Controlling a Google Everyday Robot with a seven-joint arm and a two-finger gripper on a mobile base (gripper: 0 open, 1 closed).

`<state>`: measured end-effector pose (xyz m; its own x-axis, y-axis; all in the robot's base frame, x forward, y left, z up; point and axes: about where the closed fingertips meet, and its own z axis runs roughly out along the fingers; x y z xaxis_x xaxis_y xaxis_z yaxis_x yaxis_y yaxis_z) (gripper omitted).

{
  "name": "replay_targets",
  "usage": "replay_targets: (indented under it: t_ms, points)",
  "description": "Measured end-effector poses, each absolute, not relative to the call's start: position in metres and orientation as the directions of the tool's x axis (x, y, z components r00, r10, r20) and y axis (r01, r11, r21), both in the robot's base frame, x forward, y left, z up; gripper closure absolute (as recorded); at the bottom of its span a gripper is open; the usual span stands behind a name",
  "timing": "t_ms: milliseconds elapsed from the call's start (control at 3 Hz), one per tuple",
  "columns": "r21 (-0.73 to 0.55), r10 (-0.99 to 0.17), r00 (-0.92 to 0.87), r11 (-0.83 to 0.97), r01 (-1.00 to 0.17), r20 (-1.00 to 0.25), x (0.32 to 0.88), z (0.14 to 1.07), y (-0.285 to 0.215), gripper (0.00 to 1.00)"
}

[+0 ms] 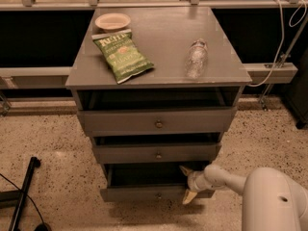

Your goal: Open bottom drawer

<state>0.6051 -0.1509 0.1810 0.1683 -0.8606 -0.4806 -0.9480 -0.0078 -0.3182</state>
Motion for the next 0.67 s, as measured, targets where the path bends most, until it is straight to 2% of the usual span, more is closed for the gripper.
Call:
replay_targets:
  t_ms: [333,667]
  points:
    - [-0.318,-0.861,0.168,-0.008,-0.948,-0.481,0.605,0.181,-0.151,0.00]
    - [-0.263,-0.857,0.147,-0.014,-0.965,-0.494,0.599,0.166,-0.151,0.00]
